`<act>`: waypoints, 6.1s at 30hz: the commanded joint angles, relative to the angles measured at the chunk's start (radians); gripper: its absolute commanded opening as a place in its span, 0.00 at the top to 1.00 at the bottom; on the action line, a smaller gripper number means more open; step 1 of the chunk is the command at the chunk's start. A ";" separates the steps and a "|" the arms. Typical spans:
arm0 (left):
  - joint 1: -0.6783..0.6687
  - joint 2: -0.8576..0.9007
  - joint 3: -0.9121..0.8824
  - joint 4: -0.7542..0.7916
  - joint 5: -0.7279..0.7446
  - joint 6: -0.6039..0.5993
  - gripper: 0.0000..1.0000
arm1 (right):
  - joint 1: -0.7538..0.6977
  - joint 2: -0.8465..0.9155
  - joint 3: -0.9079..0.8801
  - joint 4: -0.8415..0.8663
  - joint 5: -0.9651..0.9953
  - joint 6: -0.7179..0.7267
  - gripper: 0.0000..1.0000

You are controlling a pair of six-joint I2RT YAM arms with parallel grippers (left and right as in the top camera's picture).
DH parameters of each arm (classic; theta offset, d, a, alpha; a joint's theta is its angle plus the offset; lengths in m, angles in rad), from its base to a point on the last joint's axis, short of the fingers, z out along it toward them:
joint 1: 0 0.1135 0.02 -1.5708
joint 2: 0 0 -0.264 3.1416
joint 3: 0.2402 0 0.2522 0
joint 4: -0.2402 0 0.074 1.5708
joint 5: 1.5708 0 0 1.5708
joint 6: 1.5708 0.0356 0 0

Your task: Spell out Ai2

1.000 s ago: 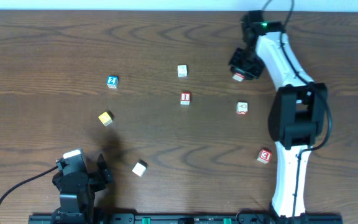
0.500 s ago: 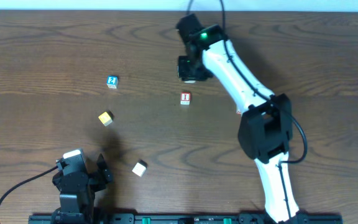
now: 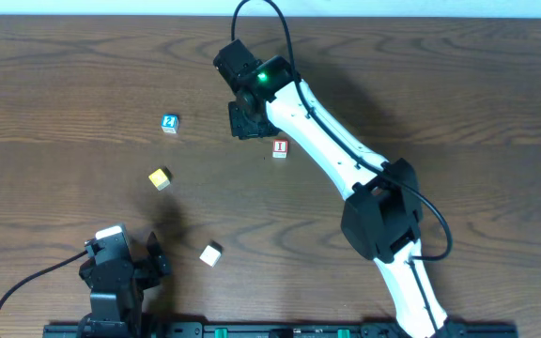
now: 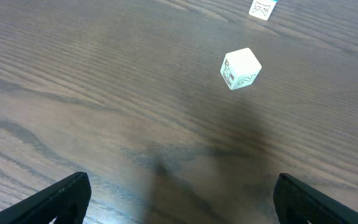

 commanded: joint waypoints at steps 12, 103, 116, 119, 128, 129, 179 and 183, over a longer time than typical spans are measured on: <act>0.003 -0.006 -0.005 -0.034 -0.018 0.007 0.05 | -0.003 0.102 0.016 -0.022 -0.027 0.068 0.71; 0.003 -0.006 -0.005 -0.034 -0.018 0.007 0.05 | 0.112 0.187 0.048 0.102 0.090 -0.075 0.98; 0.003 -0.006 -0.006 -0.034 -0.018 0.007 0.05 | 0.049 0.187 0.016 0.116 0.087 -0.075 0.98; 0.003 -0.006 -0.005 -0.034 -0.018 0.007 0.05 | 0.047 0.187 0.016 0.116 0.087 -0.075 0.98; 0.003 -0.006 -0.005 -0.034 -0.018 0.007 0.05 | 0.049 0.187 0.015 0.092 0.086 -0.075 0.98; 0.003 -0.006 -0.005 -0.034 -0.018 0.007 0.05 | 0.048 0.187 0.015 0.085 0.086 -0.075 0.98; 0.003 -0.006 -0.005 -0.034 -0.018 0.007 0.05 | 0.006 0.188 0.015 0.024 0.086 -0.077 0.98; 0.003 -0.006 -0.005 -0.034 -0.018 0.007 0.05 | 0.006 0.188 0.015 0.000 0.086 -0.088 0.98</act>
